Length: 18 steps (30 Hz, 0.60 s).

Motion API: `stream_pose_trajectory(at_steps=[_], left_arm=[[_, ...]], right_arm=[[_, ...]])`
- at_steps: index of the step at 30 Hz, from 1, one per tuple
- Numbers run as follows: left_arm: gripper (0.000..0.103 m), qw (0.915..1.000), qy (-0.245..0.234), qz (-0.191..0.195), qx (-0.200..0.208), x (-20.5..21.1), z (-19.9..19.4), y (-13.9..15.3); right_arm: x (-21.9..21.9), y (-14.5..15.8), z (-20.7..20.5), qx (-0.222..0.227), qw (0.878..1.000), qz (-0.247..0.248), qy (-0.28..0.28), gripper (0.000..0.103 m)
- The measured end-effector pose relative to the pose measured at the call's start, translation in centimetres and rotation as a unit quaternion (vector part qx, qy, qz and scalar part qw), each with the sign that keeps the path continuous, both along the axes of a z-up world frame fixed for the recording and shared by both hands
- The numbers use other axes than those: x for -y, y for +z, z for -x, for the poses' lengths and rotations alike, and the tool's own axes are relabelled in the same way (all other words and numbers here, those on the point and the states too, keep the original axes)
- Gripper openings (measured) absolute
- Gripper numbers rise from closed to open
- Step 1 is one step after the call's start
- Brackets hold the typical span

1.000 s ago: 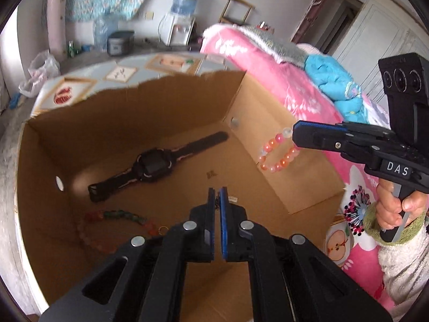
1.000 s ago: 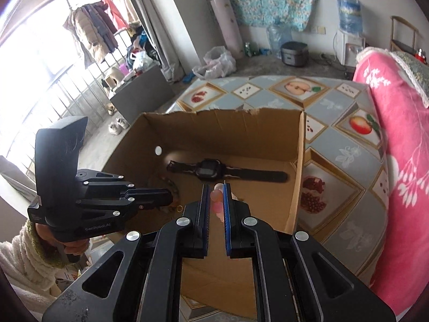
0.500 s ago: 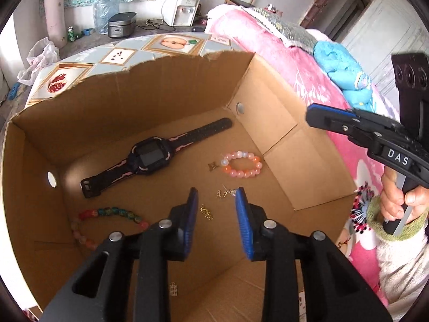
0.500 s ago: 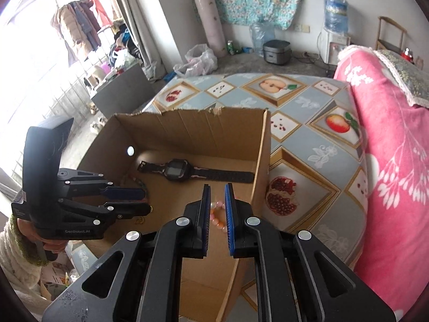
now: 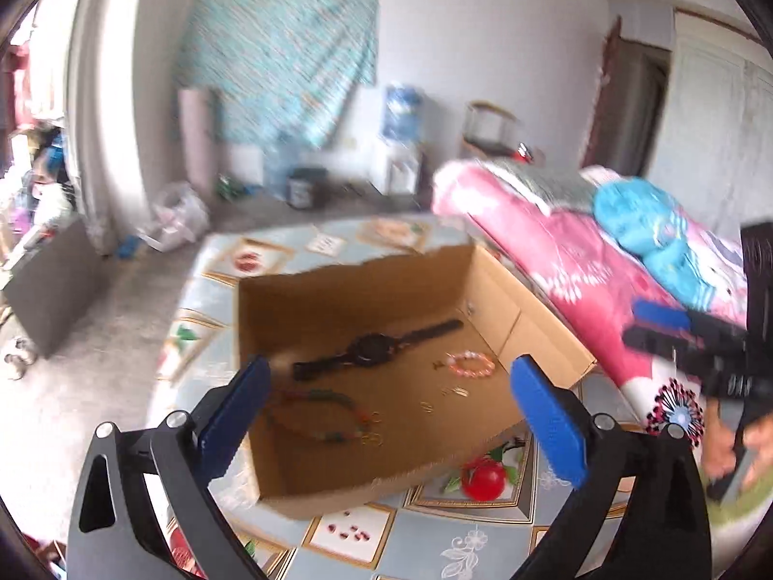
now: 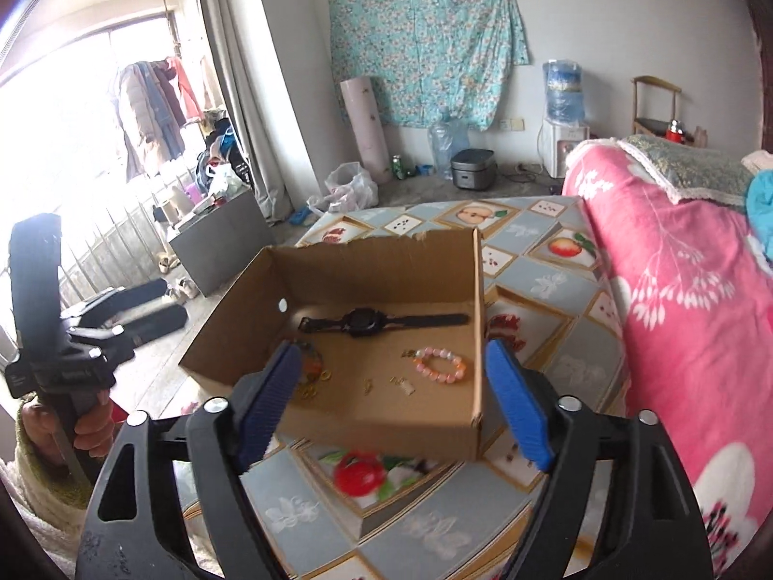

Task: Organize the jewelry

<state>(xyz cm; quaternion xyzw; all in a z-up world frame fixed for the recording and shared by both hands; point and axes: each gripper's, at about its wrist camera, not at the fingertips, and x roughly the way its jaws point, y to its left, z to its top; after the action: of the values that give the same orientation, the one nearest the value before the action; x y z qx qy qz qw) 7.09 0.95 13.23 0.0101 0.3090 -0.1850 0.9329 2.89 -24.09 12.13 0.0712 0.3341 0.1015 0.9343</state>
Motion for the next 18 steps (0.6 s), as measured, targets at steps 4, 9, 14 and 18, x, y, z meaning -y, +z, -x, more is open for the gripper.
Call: stream_pose_trajectory(at_steps=[4, 9, 14, 18], left_arm=[[0.098, 0.9996, 0.014, 0.024, -0.004, -1.2, 2.2, -0.6], [0.098, 0.9936, 0.105, -0.024, -0.034, -1.3, 3.1, -3.0], [0.098, 0.9845, 0.157, -0.057, -0.053, -1.2, 4.0, -4.5], [0.098, 0.9796, 0.183, -0.046, -0.070, -1.6, 4.1, -5.3]], right_arm=[[-2.0, -1.7, 2.0, -0.018, 1.000, 0.012, -0.016, 0.090], [-3.6, -3.3, 2.6, -0.038, 0.997, 0.042, -0.044, 0.095], [-4.7, -3.5, 2.6, -0.024, 0.992, 0.095, -0.077, 0.095], [-5.7, -3.8, 2.5, -0.025, 0.989, 0.118, -0.088, 0.095]])
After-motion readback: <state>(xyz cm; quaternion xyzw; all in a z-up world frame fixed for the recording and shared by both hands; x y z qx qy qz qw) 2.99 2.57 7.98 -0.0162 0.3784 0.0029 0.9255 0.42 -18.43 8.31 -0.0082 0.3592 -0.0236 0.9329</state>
